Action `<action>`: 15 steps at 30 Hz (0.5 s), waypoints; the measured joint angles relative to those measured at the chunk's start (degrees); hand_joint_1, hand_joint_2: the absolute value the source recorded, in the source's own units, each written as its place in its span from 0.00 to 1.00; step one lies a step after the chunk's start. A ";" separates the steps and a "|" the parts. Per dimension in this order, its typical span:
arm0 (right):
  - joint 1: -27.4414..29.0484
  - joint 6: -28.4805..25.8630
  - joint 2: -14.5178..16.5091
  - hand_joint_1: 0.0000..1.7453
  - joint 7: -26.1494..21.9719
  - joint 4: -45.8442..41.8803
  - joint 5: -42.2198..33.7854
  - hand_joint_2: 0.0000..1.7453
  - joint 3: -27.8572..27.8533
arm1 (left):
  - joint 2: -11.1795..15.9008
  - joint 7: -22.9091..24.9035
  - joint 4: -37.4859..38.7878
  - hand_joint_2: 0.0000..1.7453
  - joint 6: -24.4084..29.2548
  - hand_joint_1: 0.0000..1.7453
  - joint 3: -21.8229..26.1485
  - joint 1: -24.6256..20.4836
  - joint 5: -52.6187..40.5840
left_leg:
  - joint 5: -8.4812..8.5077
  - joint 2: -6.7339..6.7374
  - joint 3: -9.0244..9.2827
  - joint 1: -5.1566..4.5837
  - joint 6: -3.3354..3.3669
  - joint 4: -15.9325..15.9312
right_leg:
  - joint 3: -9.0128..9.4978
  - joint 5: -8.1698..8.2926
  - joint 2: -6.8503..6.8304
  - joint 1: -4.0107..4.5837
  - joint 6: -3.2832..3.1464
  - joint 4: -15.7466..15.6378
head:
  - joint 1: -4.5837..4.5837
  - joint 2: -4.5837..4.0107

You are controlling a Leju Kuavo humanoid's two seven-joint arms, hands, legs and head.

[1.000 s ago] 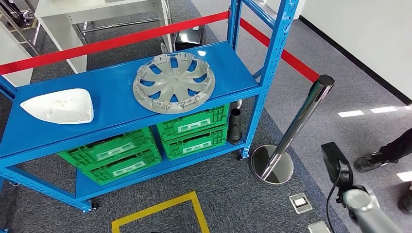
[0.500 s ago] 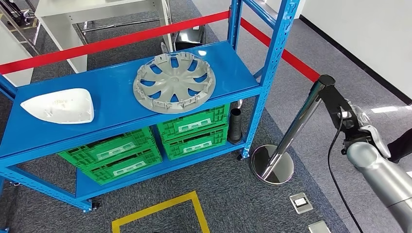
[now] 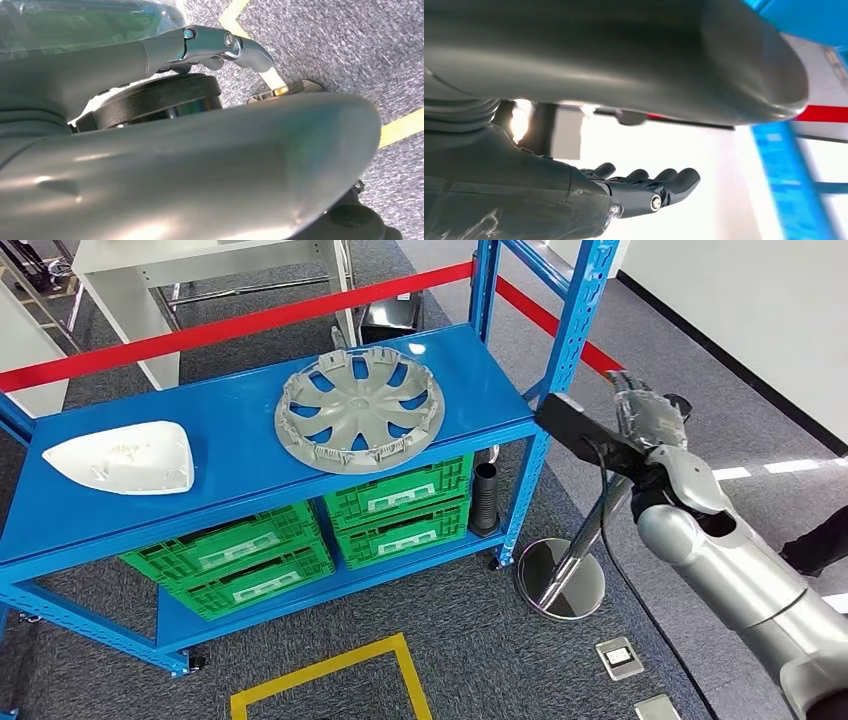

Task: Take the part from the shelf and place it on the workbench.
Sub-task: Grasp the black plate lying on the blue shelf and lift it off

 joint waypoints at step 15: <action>-0.76 9.41 8.53 0.00 0.04 -3.39 18.94 0.00 5.76 | 0.08 0.39 0.26 0.00 -1.03 0.00 -0.56 -0.26 -2.96 | 0.10 -0.10 -0.04 -0.03 0.03 0.00 | -0.10 0.01 -0.08 0.01 0.01 -0.03 | -0.07 0.00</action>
